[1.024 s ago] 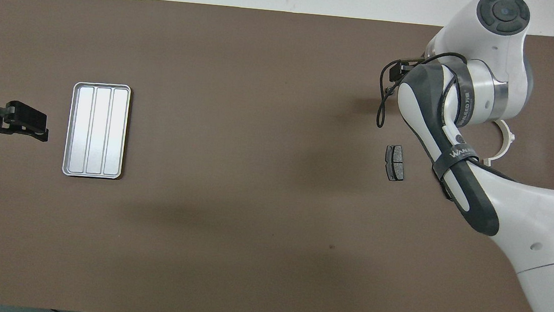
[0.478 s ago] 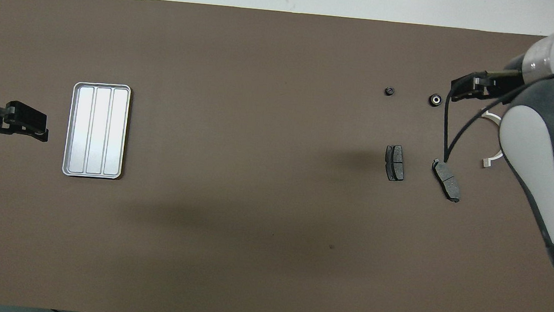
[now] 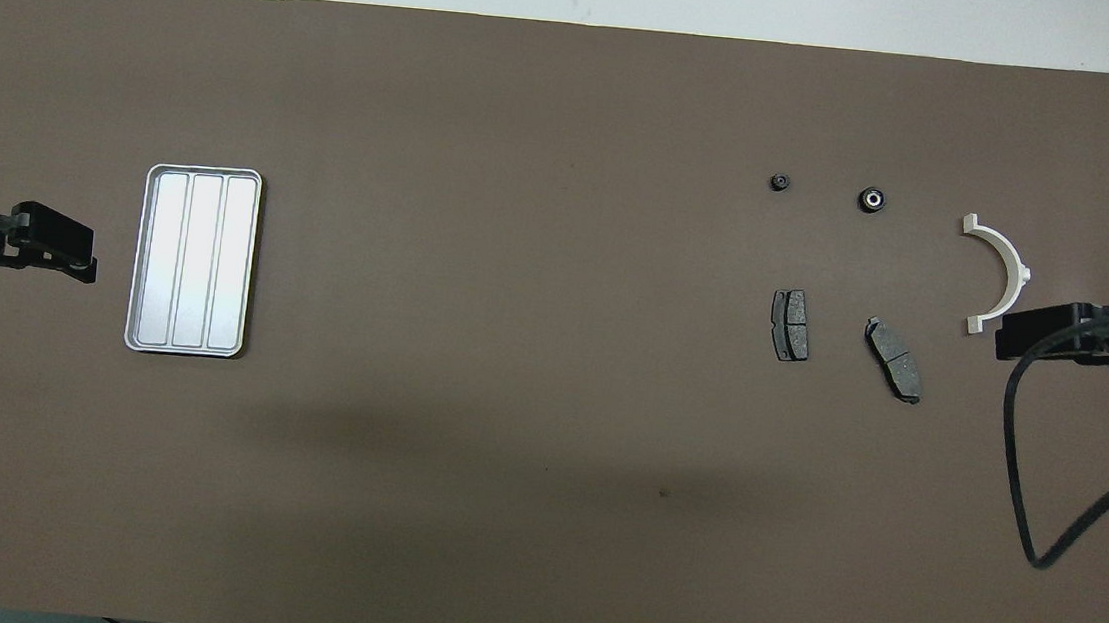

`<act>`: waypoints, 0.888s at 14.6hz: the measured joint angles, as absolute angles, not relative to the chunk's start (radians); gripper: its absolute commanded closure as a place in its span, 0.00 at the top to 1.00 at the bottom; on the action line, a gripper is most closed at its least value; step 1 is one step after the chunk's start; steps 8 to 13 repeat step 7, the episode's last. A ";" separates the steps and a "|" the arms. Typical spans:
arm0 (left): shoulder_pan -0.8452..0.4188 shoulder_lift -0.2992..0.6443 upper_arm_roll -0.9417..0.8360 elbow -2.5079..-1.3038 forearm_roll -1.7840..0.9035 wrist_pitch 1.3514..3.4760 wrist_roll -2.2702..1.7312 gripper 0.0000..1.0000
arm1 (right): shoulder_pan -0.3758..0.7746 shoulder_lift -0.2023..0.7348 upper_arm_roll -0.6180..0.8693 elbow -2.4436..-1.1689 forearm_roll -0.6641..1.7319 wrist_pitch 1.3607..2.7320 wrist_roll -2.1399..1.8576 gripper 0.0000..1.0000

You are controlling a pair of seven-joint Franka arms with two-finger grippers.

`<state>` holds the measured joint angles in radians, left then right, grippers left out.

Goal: Place bearing gear from tray to pile

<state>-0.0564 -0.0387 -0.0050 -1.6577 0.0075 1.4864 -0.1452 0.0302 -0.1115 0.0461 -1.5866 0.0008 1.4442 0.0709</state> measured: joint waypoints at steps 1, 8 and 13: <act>-0.056 -0.039 -0.005 -1.658 0.007 1.486 -0.145 1.00 | 0.030 -0.110 0.046 -1.588 0.001 1.441 0.071 1.00; -0.056 -0.039 -0.005 -1.658 0.007 1.486 -0.145 1.00 | 0.030 -0.090 0.045 -1.594 -0.013 1.474 0.071 1.00; -0.056 -0.039 -0.005 -1.658 0.007 1.486 -0.145 1.00 | 0.030 -0.090 0.045 -1.594 -0.013 1.474 0.071 1.00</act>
